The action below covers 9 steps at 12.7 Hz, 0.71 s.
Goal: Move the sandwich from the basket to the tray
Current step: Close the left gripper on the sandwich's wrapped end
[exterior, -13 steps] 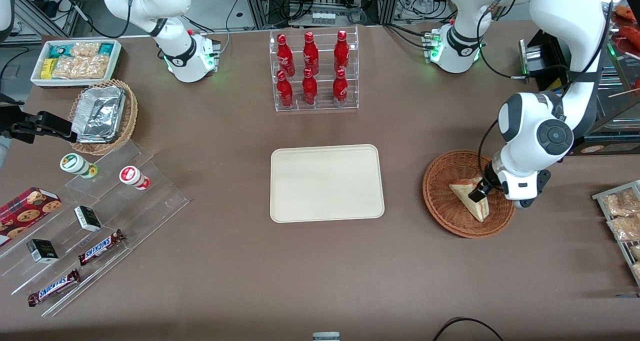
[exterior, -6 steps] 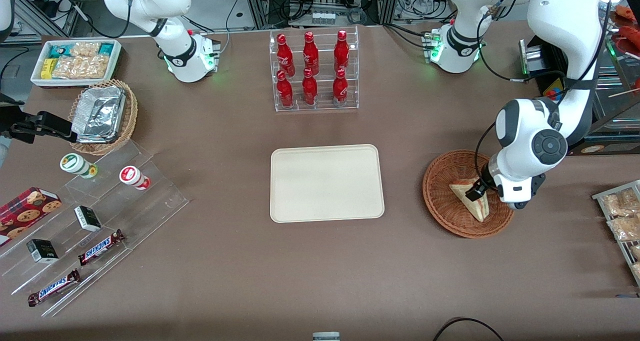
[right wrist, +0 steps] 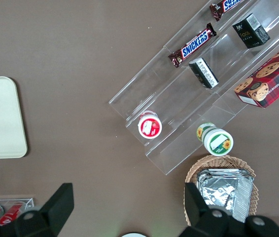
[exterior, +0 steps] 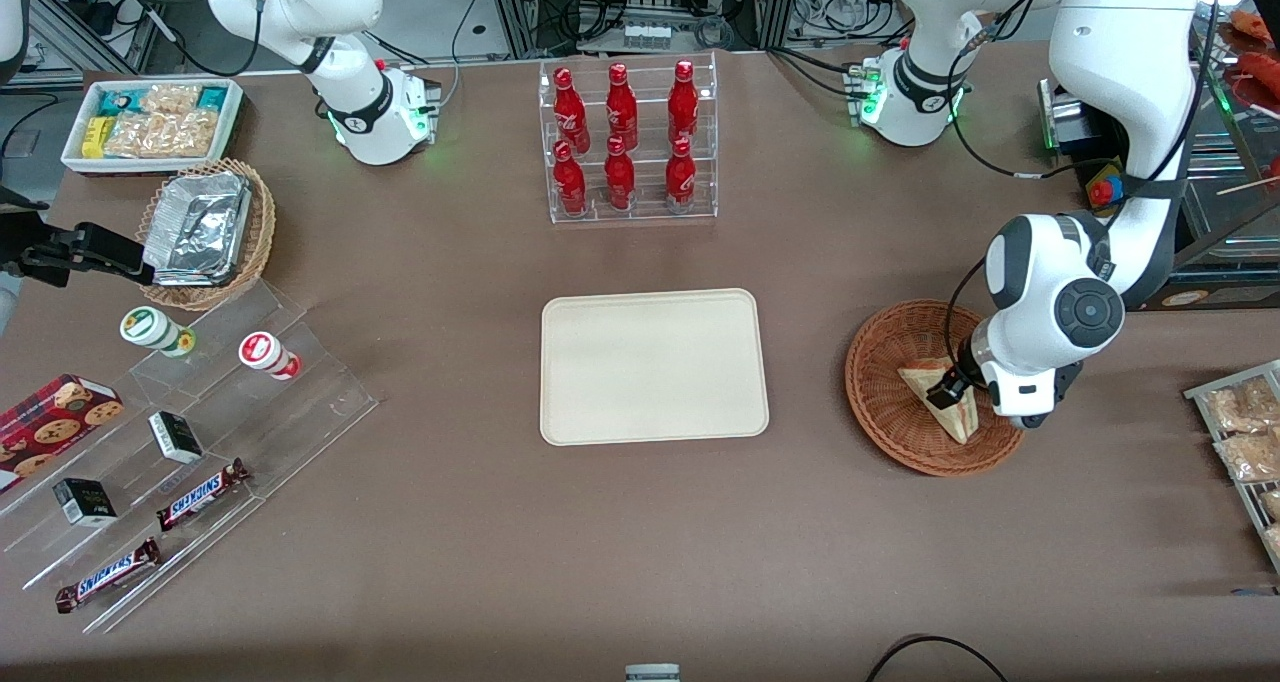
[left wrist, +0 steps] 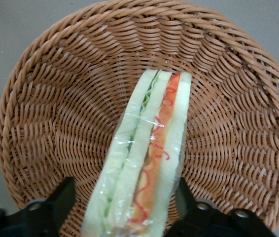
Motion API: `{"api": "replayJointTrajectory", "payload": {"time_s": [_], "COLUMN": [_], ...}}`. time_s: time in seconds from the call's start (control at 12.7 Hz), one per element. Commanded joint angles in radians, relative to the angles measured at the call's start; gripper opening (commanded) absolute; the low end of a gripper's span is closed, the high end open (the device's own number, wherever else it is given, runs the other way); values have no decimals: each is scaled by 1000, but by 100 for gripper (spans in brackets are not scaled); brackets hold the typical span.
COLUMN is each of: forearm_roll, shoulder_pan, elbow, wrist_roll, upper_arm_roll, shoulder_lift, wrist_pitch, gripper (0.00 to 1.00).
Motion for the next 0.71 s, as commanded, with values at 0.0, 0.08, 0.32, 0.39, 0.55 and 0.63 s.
{"api": "replayJointTrajectory", "payload": {"time_s": [0.0,0.08,0.32,0.39,0.55,0.63], "forearm_roll": [-30,-32,-26,-22,-20,-23], "shoulder_pan": [-4,-3,-9,-10,-53,-67], "elbow": [26,35,134,190,254,258], "wrist_roll": [-28,-25,-13,-7,45,53], "upper_arm_roll": [2,2,2,0,-8,-9], "shoulder_lift": [12,12,13,18,25,22], "wrist_pitch": [-16,-21,-149,-244,-357,-354], "gripper": [0,0,0,0,0,0]}}
